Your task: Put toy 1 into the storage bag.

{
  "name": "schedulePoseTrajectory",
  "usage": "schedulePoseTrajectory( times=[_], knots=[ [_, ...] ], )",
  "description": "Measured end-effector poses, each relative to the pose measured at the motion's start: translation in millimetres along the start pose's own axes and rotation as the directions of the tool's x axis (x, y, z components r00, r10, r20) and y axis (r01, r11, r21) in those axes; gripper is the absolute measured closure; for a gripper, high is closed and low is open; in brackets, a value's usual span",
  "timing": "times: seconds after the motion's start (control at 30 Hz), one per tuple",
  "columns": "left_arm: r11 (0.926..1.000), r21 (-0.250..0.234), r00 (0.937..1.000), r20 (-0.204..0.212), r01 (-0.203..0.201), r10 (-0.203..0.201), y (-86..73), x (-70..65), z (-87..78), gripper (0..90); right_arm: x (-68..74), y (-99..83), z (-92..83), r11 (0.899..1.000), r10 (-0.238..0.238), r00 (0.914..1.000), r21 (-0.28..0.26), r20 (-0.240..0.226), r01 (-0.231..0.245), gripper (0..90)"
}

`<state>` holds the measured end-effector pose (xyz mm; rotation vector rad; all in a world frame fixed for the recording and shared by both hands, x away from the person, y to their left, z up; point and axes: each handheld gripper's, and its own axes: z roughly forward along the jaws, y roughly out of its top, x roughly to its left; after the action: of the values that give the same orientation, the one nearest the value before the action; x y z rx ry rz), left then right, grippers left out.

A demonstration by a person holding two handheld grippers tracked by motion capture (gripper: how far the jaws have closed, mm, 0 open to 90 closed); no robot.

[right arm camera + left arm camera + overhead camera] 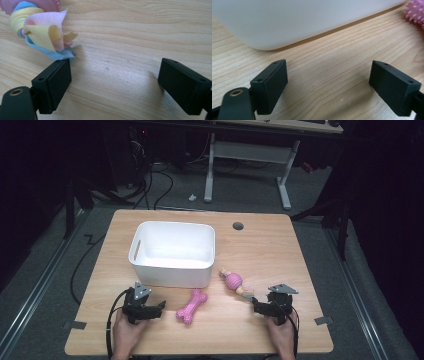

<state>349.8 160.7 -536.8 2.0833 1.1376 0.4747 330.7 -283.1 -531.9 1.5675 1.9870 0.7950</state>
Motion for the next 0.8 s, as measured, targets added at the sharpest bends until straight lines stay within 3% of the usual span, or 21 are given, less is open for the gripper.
schedulePoseTrajectory(
  times=[0.8],
  knots=[
    [1.0,0.001,1.0,0.003,-0.001,0.001,0.4,0.0,0.6,14.7,1.4,-0.9,-1.0,1.0,-0.003,1.0,-0.009,-0.002,0.003,15.2]
  ],
)
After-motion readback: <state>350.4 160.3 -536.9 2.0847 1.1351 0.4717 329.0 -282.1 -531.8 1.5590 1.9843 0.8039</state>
